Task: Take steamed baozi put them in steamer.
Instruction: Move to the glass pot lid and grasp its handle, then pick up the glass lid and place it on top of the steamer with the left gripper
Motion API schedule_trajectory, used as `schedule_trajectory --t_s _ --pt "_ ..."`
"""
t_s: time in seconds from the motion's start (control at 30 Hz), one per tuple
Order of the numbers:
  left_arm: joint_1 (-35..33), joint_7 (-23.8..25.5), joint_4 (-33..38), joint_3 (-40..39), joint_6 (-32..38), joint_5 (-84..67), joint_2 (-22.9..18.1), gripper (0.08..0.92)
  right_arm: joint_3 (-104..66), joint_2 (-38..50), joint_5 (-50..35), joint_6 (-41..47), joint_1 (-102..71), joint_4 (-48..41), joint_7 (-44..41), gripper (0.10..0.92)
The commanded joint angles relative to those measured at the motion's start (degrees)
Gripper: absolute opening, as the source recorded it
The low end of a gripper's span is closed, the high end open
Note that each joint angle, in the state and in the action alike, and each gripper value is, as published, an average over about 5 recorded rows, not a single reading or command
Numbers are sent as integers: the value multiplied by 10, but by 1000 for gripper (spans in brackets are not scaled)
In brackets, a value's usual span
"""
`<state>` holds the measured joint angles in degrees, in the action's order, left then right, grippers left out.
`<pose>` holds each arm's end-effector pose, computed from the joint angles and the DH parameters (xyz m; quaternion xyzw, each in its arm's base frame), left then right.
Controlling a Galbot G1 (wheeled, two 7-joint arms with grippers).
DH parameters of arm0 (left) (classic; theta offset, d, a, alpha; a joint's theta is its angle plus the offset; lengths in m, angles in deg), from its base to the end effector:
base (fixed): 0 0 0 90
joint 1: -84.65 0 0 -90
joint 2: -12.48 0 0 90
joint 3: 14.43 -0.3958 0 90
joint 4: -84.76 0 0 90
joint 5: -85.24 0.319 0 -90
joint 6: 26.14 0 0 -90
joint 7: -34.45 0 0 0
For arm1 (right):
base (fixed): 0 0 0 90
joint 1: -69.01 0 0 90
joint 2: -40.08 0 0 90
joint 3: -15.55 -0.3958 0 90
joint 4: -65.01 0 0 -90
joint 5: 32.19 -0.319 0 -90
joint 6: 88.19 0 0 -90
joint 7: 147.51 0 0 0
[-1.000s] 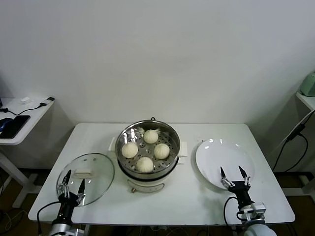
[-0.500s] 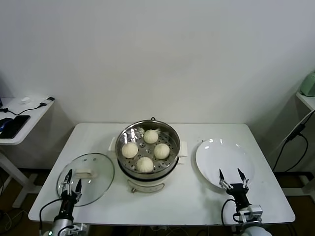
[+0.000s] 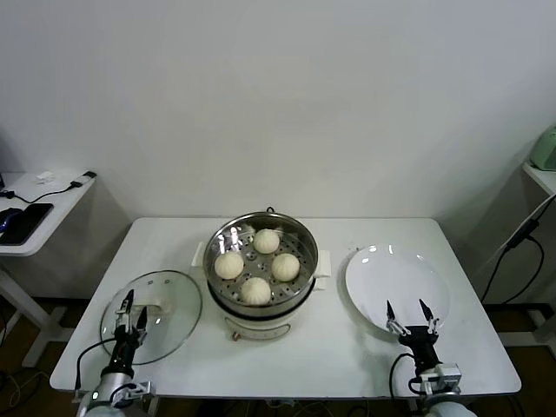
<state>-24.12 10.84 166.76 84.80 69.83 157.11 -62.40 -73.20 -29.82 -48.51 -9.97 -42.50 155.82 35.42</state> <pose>0.1627 0.1637 -0.4902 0.0384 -0.7169 -0.6951 0.0381 0.1611 -0.1279 -0.4610 -0.0040 -0.9963 0.0300 0.0807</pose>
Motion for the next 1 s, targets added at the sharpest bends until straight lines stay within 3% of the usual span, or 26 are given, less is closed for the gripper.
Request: schedule_trajectory --t_s 0.03,0.17,0.7,0.87,1.0 --pt "28 -4 -38 -4 -1 21 8 823 2 -7 9 2 -1 3 4 823" --pt "25 -4 -43 -5 -3 27 10 790 5 -9 9 5 -7 15 4 823" --pt "32 -8 -65 -8 5 30 9 333 5 -9 0 17 -11 30 5 823" --pt "16 -3 -26 -5 6 12 10 195 4 -10 0 21 -12 36 7 823" --pt "-11 15 54 4 1 -31 14 131 4 -13 -11 25 -17 45 9 823"
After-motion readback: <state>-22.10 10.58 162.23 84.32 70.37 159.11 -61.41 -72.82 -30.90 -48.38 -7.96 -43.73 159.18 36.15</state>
